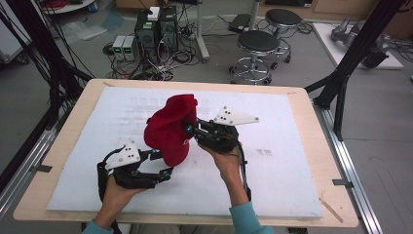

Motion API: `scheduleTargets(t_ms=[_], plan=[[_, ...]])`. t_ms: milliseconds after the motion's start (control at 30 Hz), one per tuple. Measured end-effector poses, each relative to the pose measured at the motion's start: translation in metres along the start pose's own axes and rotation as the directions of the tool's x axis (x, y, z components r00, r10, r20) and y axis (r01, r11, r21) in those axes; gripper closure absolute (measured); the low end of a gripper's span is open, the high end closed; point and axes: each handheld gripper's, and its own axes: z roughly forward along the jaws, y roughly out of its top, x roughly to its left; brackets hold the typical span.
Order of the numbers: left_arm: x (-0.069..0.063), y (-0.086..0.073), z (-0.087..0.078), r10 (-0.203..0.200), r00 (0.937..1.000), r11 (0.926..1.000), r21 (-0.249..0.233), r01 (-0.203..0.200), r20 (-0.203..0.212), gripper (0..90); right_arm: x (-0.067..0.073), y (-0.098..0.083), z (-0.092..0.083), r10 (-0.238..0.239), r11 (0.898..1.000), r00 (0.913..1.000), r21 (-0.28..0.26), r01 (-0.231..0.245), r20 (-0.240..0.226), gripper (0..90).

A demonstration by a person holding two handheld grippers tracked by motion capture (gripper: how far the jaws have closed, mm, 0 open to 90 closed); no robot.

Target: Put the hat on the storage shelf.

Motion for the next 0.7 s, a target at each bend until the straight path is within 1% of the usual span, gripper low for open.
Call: scheduleTargets(t_ms=[67, 100, 133, 167, 267, 300, 333, 367, 400, 500, 600, 700], plan=[[0.0004, -0.0002, 0.0016, -0.004, 1.0000, 1.0000, -0.004, 0.004, -0.005, 43.1, 0.0014, -0.0001, 0.0014, -0.003, 1.000, 1.0000, -0.002, 0.003, -0.007, 83.8], [0.0005, -0.0003, 0.0020, -0.008, 1.0000, 0.9999, -0.007, 0.008, -0.004, 43.1, 0.0014, -0.0001, 0.0014, -0.003, 1.000, 1.0000, -0.002, 0.003, -0.007, 83.8], [0.0013, -0.0003, 0.0022, -0.012, 0.9999, 0.9999, -0.009, 0.012, 0.002, 48.0, 0.0025, -0.0002, 0.0018, -0.003, 1.000, 1.0000, -0.004, 0.003, -0.009, 83.8], [0.0019, -0.0001, 0.0020, -0.017, 0.9999, 0.9997, -0.016, 0.017, 0.000, 48.0, 0.0025, -0.0002, 0.0018, -0.003, 1.000, 1.0000, -0.004, 0.003, -0.009, 83.8], [0.0040, 0.0014, 0.0013, -0.031, 0.9995, 0.9992, -0.024, 0.032, 0.010, 53.6, 0.0045, 0.0000, 0.0027, -0.013, 1.000, 0.9998, -0.009, 0.013, -0.014, 83.8], [0.0044, 0.0019, 0.0009, -0.030, 0.9995, 0.9993, -0.023, 0.030, 0.012, 58.9, 0.0063, 0.0001, 0.0040, -0.012, 1.000, 0.9998, -0.004, 0.012, -0.015, 83.8], [0.0044, 0.0022, 0.0008, -0.032, 0.9993, 0.9992, -0.023, 0.033, 0.016, 58.9, 0.0063, 0.0001, 0.0040, -0.012, 1.000, 0.9998, -0.004, 0.012, -0.015, 83.8], [0.0048, 0.0027, 0.0002, -0.032, 0.9993, 0.9992, -0.024, 0.032, 0.017, 60.7, 0.0064, 0.0000, 0.0046, -0.017, 1.000, 0.9997, -0.005, 0.017, -0.016, 83.8], [0.0050, 0.0032, -0.0004, -0.030, 0.9993, 0.9993, -0.022, 0.030, 0.023, 66.7, 0.0076, -0.0002, 0.0059, -0.020, 1.000, 0.9996, -0.001, 0.020, -0.018, 83.8], [0.0054, 0.0038, -0.0004, -0.038, 0.9990, 0.9991, -0.018, 0.039, 0.024, 69.1, 0.0082, -0.0004, 0.0067, -0.021, 1.000, 0.9996, -0.001, 0.021, -0.019, 83.8], [0.0061, 0.0041, -0.0010, -0.050, 0.9983, 0.9984, -0.023, 0.051, 0.028, 75.6, 0.0095, 0.0000, 0.0069, -0.022, 1.000, 0.9995, -0.010, 0.022, -0.023, 83.8], [0.0066, 0.0039, -0.0019, -0.057, 0.9982, 0.9980, -0.025, 0.057, 0.019, 78.0, 0.0098, 0.0003, 0.0064, -0.026, 1.000, 0.9994, -0.011, 0.026, -0.022, 83.7]])
